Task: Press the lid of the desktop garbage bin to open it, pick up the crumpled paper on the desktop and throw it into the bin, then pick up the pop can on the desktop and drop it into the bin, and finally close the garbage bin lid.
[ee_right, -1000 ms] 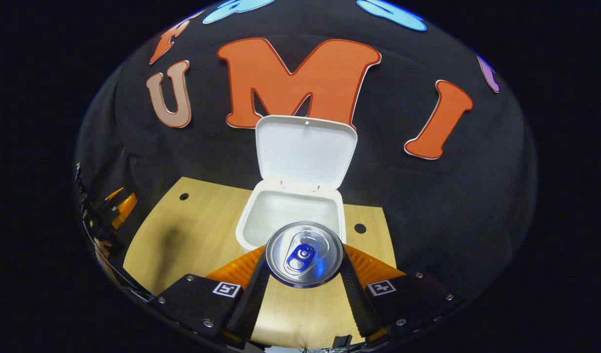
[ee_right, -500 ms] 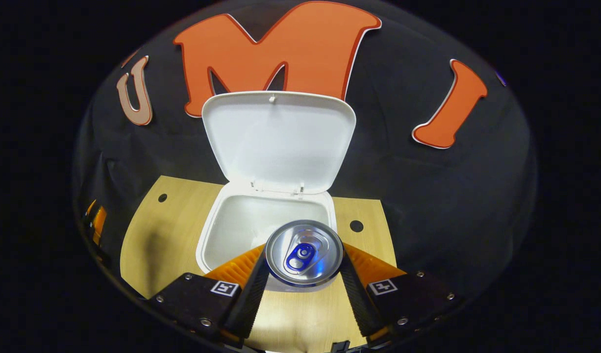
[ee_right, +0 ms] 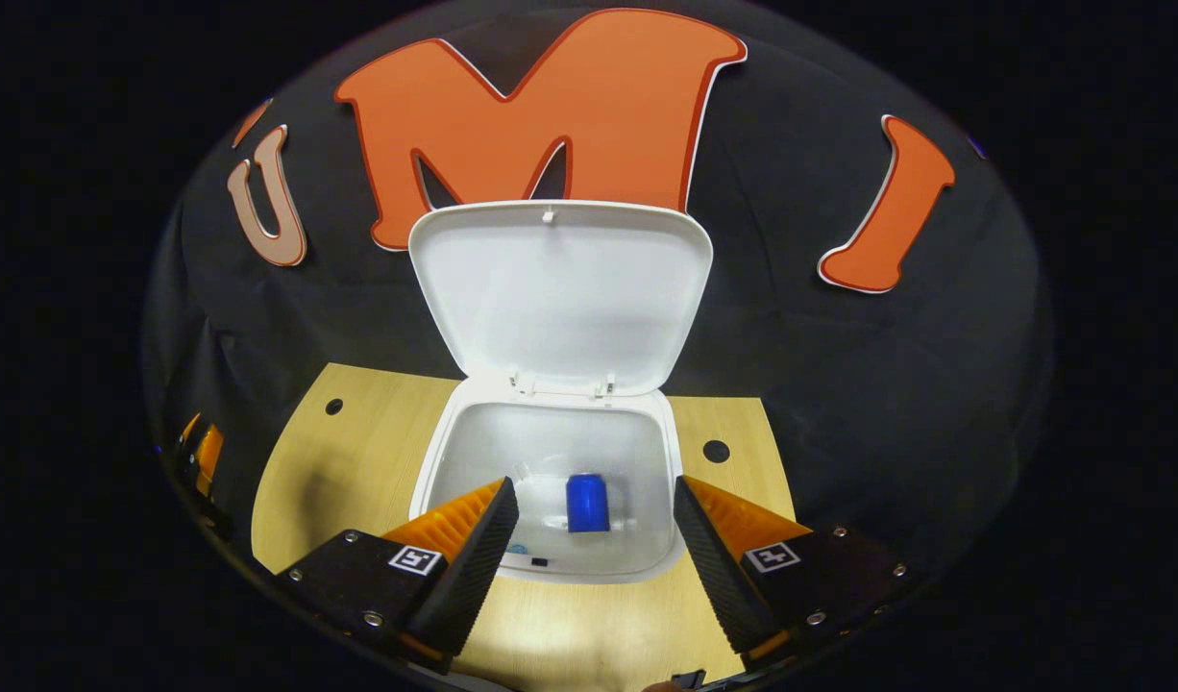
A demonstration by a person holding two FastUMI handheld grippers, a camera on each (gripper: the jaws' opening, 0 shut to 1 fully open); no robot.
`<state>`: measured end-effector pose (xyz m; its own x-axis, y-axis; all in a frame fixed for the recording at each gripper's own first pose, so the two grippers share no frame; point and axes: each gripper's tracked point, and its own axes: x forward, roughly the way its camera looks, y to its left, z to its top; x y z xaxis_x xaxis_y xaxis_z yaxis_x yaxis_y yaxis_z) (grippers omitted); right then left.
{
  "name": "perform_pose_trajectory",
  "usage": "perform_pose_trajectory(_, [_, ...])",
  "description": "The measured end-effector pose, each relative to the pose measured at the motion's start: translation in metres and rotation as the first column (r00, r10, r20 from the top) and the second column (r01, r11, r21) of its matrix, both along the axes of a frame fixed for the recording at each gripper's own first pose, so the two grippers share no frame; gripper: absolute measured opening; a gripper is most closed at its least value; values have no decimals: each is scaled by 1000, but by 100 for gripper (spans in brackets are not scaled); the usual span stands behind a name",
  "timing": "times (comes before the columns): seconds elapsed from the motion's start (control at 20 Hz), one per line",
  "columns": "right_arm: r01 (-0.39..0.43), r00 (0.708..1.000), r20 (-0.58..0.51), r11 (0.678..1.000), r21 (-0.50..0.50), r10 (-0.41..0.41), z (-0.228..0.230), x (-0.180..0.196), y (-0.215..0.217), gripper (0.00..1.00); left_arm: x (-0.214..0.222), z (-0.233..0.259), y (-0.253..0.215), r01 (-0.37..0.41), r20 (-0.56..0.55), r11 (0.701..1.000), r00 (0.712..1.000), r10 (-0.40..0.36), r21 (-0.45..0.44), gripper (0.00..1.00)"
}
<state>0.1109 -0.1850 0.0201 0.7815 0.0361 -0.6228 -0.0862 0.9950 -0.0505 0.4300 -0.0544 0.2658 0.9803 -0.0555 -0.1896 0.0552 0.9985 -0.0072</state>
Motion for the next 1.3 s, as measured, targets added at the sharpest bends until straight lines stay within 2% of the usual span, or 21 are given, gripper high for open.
perform_pose_trajectory(0.25, [-21, 999, 43, 998, -63, 23, 19, 0, -4, 99, -1, 1, -1, 0, 8, 1000, 1000, 0, -4, 98])
perform_pose_trajectory(0.4, [0, 997, 71, 999, -46, 4, 41, 2, -5, 99, -2, 2, -3, 2, 10, 1000, 1000, -2, -9, 98])
perform_pose_trajectory(0.6, [28, 992, 120, 999, -38, -23, 85, 11, -9, 99, -2, 3, -4, 3, 13, 1000, 1000, -3, -16, 98])
perform_pose_trajectory(0.75, [21, 986, 167, 998, -66, -10, 122, 23, -2, 99, -1, 5, -3, -3, 15, 999, 1000, 3, -45, 98])
perform_pose_trajectory(0.95, [8, 975, 223, 997, -76, 10, 167, 47, 12, 99, -1, 4, 1, -14, 12, 999, 1000, 15, -34, 99])
perform_pose_trajectory(1.1, [4, 974, 227, 998, -61, 10, 178, 67, 26, 99, -3, 3, 5, -19, 10, 999, 1000, 20, -38, 98])
perform_pose_trajectory(1.3, [35, 977, 211, 998, -43, -25, 169, 96, 28, 99, -5, 0, 9, -28, 7, 999, 1000, 29, -42, 98])
